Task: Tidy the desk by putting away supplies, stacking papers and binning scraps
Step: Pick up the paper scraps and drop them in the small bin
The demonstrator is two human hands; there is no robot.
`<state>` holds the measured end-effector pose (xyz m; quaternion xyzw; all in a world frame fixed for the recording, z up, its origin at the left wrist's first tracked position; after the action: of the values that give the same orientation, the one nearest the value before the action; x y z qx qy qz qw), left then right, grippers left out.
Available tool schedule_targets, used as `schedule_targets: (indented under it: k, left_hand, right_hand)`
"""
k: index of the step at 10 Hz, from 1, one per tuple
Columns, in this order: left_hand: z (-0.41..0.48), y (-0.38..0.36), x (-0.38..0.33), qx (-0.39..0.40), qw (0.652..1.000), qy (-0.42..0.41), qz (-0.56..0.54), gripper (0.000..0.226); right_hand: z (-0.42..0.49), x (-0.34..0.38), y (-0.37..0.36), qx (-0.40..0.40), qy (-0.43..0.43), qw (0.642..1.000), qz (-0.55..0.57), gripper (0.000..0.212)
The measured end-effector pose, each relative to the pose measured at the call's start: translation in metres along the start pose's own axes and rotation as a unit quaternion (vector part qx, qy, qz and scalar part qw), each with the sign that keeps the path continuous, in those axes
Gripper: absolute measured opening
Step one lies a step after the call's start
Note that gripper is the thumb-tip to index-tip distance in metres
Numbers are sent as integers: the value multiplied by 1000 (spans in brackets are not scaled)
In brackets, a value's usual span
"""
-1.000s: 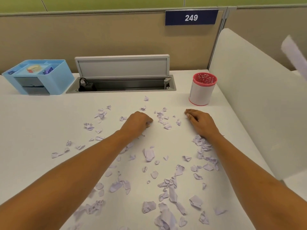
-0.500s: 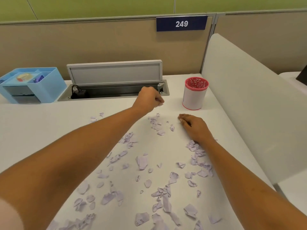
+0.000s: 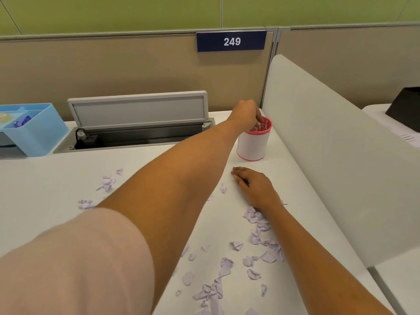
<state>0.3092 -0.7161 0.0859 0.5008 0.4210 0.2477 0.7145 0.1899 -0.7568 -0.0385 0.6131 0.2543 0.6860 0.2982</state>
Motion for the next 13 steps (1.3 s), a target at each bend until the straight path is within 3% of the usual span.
schedule_targets:
  k: [2, 3, 4, 6, 10, 13]
  left_hand:
    - [-14, 15, 7, -93, 995, -1, -30, 23]
    - [-36, 15, 25, -118, 992, 21, -51, 23]
    - [-67, 3, 57, -91, 994, 51, -43, 23]
    - [-126, -37, 109, 131, 988, 61, 61, 47]
    - [-163, -34, 121, 227, 970, -16, 87, 47]
    - [-171, -36, 116, 71, 992, -14, 99, 31]
  right_hand:
    - [1, -1, -1, -6, 17, 1000, -16, 35]
    - [3, -4, -2, -21, 13, 995, -100, 38]
    - [4, -5, -7, -7, -33, 987, -159, 45]
    - [3, -6, -8, 7, -42, 983, -181, 48]
    - [3, -5, -7, 2, -42, 983, -177, 48]
    - [3, -5, -8, 2, -44, 984, -175, 48]
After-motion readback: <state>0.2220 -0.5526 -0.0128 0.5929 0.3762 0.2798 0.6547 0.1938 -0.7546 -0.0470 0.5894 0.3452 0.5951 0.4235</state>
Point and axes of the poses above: each hand's wrist, its own z-axis towards the middle knuckle, its own y-axis out of the back of the hand, x = y × z, the point moved 2 cm from there along z, towards the middle knuckle, and after that the axes turned 10 degrees about z, right-handed, at the moved point
